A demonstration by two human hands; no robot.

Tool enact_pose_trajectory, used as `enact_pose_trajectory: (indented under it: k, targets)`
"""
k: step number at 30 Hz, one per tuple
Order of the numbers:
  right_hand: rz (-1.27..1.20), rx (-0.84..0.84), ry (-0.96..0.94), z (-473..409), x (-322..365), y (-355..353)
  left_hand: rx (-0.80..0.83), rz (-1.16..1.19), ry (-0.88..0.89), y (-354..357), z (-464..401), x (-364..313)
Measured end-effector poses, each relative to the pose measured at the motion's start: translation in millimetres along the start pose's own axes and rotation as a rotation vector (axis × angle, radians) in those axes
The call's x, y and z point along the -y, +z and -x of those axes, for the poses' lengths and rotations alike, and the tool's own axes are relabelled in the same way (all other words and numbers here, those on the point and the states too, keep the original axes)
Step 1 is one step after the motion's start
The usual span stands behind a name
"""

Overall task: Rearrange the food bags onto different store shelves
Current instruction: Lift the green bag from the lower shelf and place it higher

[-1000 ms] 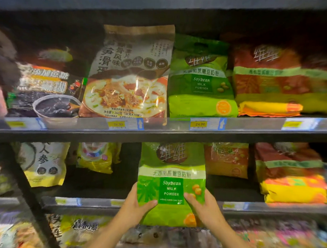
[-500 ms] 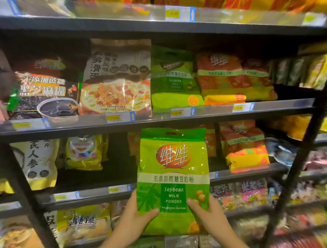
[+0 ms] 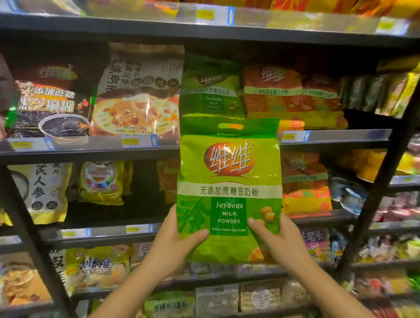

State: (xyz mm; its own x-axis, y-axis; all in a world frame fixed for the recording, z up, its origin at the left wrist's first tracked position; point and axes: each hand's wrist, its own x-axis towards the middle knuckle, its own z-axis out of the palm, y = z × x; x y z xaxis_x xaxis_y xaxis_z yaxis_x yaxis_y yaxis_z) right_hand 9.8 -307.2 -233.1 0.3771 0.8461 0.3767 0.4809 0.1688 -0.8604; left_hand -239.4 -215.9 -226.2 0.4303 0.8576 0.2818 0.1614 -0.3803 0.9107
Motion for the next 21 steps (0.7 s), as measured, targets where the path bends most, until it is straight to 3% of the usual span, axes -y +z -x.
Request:
enact_pose_trajectory:
  k: [12, 21]
  targets:
    - [0.052, 0.016, -0.174, -107.1, 31.2, -68.1, -0.108, -0.063, 0.11, 20.9, -72.9, -74.2]
    - [0.06, 0.058, -0.204, -214.6, 81.6, -78.1, -0.143, -0.127, 0.155, -10.9, -166.0, -130.1]
